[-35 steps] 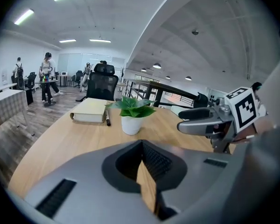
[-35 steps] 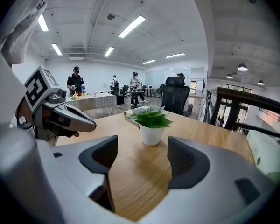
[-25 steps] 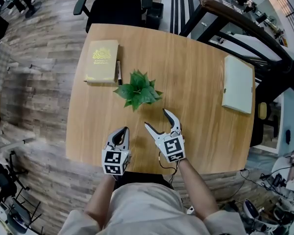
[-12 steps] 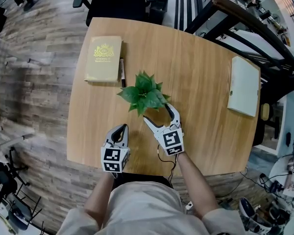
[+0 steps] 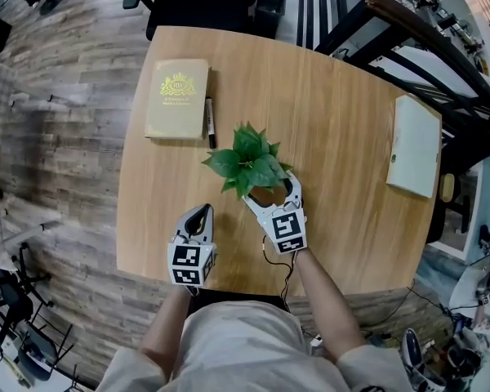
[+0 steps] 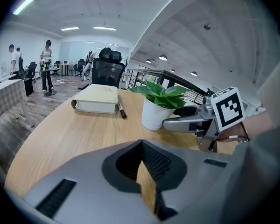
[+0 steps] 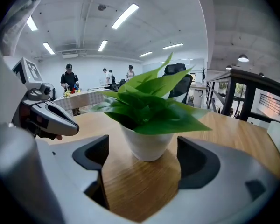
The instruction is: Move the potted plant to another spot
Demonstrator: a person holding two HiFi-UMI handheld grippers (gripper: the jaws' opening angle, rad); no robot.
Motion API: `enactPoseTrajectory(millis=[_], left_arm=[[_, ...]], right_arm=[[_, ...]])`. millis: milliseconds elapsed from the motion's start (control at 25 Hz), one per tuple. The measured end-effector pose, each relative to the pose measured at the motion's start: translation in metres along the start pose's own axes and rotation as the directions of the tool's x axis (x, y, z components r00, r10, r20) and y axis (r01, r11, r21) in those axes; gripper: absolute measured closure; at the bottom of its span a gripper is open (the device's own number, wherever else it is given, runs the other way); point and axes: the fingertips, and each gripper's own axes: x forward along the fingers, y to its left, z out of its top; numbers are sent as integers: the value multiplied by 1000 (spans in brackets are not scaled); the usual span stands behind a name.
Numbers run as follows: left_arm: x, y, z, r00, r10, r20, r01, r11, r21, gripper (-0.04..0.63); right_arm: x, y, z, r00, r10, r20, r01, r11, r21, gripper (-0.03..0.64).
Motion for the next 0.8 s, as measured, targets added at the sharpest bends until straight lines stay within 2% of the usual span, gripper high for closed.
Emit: enactPoseTrajectory(millis=[320, 680, 800], left_arm=[[2, 12, -1, 1000, 6, -17, -6, 1000, -17, 584], [-1, 21, -3, 999, 16, -34, -17, 999, -32, 584], [-2, 22, -2, 999, 8, -43, -9, 1000, -16, 584]], right_arm=[[16, -5, 7, 1000, 4, 30, -4, 1000, -9, 113], [36, -13, 22, 997, 26, 75, -24, 999, -25, 92], [42, -11, 25, 996, 23, 82, -20, 999, -42, 92]])
